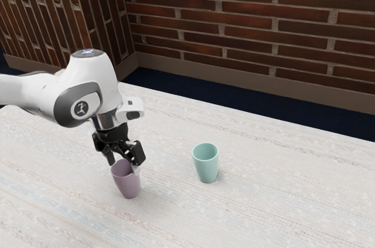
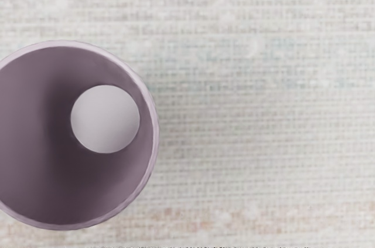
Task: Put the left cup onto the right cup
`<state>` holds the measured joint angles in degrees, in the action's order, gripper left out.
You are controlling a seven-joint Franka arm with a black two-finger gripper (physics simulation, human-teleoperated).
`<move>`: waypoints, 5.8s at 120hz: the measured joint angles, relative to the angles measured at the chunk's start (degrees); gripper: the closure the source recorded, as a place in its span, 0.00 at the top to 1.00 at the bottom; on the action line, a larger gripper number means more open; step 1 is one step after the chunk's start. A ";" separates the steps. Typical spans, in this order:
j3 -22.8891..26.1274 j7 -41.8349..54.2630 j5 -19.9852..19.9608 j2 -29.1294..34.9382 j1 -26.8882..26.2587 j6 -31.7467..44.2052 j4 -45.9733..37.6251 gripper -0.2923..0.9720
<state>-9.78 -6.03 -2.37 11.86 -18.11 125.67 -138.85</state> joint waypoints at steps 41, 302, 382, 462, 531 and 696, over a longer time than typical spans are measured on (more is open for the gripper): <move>0.15 -3.61 0.52 -1.46 0.48 2.01 -0.97 0.75; 0.11 -8.37 1.20 -13.95 -0.05 11.16 1.98 0.43; -0.06 -11.08 2.30 -13.28 -0.19 10.94 1.90 0.16; 0.07 -14.36 4.95 -11.80 -0.82 8.57 4.39 0.15; 6.10 -16.54 6.39 -21.15 -2.36 -5.18 28.69 0.15; 8.29 -16.65 8.02 -36.51 -4.13 -9.72 49.36 0.14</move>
<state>-1.49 -22.68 5.65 -24.65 -22.23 115.95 -89.48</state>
